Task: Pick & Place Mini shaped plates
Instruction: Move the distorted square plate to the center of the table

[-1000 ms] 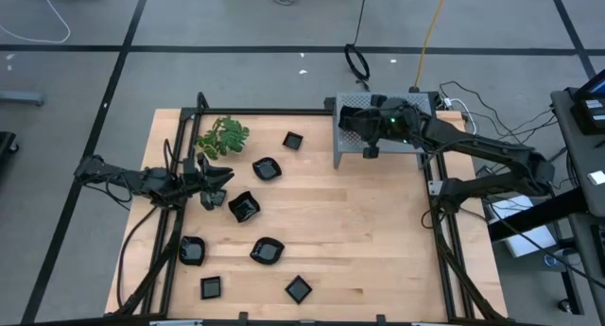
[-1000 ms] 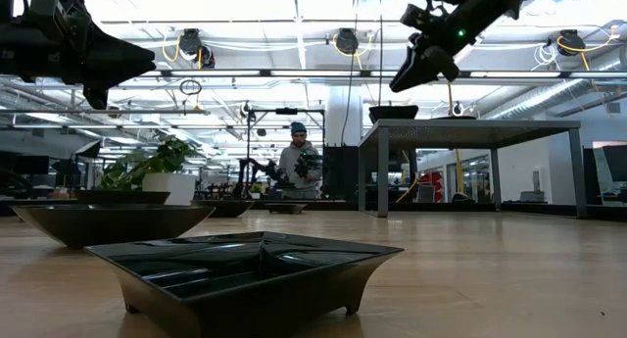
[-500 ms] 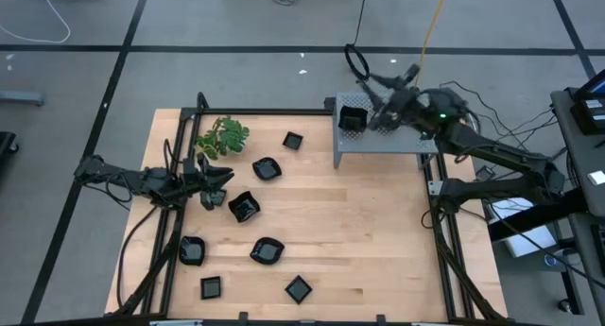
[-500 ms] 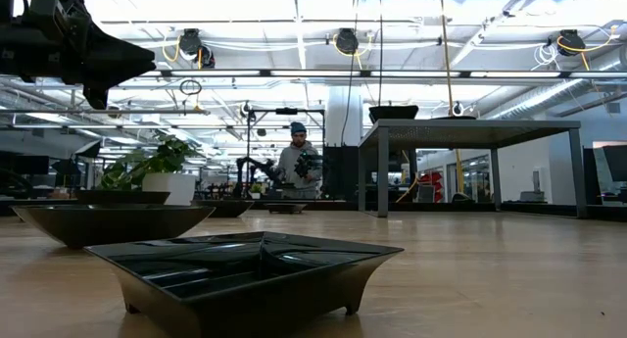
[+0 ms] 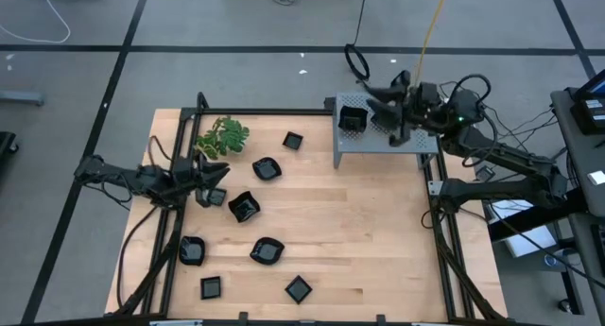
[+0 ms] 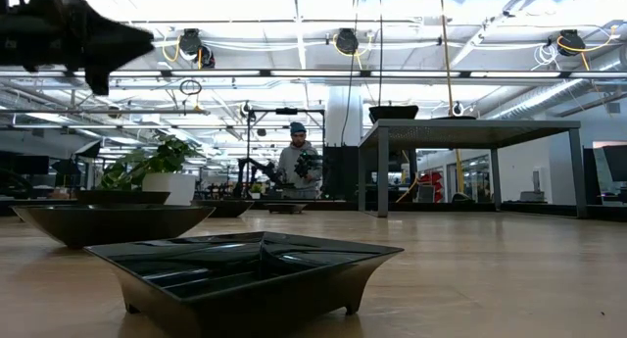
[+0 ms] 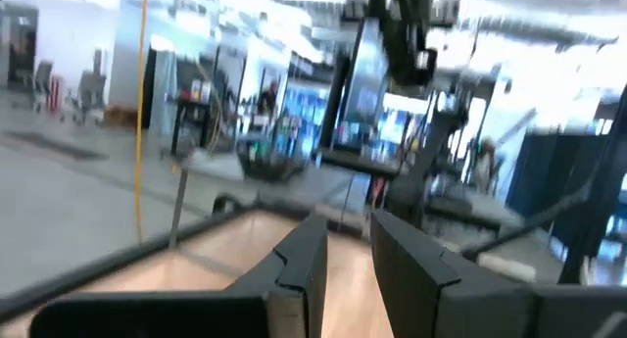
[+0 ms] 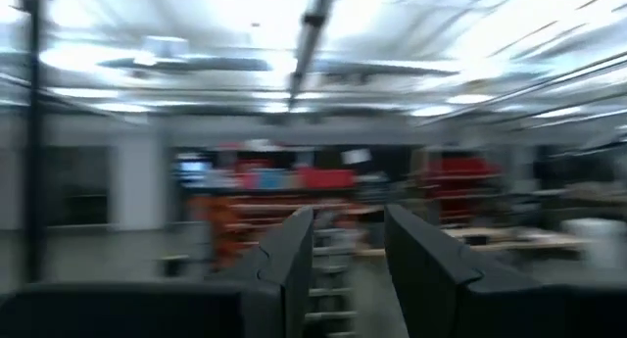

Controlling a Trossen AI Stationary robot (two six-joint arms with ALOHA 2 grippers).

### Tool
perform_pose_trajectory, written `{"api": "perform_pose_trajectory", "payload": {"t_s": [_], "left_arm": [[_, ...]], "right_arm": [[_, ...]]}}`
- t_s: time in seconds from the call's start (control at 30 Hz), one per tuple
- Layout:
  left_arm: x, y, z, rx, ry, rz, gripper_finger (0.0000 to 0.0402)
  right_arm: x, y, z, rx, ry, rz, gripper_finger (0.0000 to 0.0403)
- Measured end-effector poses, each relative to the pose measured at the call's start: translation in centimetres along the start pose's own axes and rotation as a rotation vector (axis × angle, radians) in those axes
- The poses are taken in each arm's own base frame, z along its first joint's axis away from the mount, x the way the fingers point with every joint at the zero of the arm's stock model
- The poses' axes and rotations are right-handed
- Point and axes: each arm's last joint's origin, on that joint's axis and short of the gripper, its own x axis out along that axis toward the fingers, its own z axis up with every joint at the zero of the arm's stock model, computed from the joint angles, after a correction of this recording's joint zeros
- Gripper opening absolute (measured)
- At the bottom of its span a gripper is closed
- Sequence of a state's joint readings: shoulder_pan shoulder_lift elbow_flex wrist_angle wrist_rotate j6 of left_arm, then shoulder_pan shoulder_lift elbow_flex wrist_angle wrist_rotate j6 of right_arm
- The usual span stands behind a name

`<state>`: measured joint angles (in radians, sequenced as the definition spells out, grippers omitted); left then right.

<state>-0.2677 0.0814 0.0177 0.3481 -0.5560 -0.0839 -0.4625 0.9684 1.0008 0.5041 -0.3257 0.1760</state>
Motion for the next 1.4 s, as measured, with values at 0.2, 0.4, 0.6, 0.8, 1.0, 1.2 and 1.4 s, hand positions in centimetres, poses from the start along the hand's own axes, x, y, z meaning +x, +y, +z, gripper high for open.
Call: {"api": "perform_pose_trajectory", "payload": {"t_s": [0.2, 0.4, 0.6, 0.8, 1.0, 1.2, 1.4], "left_arm": [[-0.2, -0.1, 1.8, -0.086, -0.168, -0.013, 0.0086], [-0.6, 0.6, 3.3, -0.094, -0.3, 0.184, 0.0086], [-0.5, 0.5, 3.4, 0.009, -0.305, 0.161, 0.0086], [0.2, -0.4, 3.5, -0.019, -0.285, 0.021, 0.0086], [2.8, -2.0, 3.9, -0.016, -0.107, 0.015, 0.0086], [5.6, -3.8, 1.9, -0.021, 0.354, 0.034, 0.0086], [6.7, -4.8, -0.4, -0.059, 0.832, 0.055, 0.0086]], "right_arm": [[0.0, 0.2, 0.0, 0.12, 0.016, 0.068, 0.0116], [0.0, 0.2, 0.0, 0.107, 0.017, 0.068, 0.0116], [0.1, 0.1, -0.2, 0.036, 0.025, 0.066, 0.0116], [0.2, 0.0, -0.5, -0.029, 0.029, 0.065, 0.0116], [0.4, -0.1, -0.7, -0.074, 0.037, 0.063, 0.0116], [0.6, -0.2, -1.1, -0.072, 0.05, 0.062, 0.0116], [0.7, -0.4, -1.6, -0.067, 0.078, 0.058, 0.0116]]}}
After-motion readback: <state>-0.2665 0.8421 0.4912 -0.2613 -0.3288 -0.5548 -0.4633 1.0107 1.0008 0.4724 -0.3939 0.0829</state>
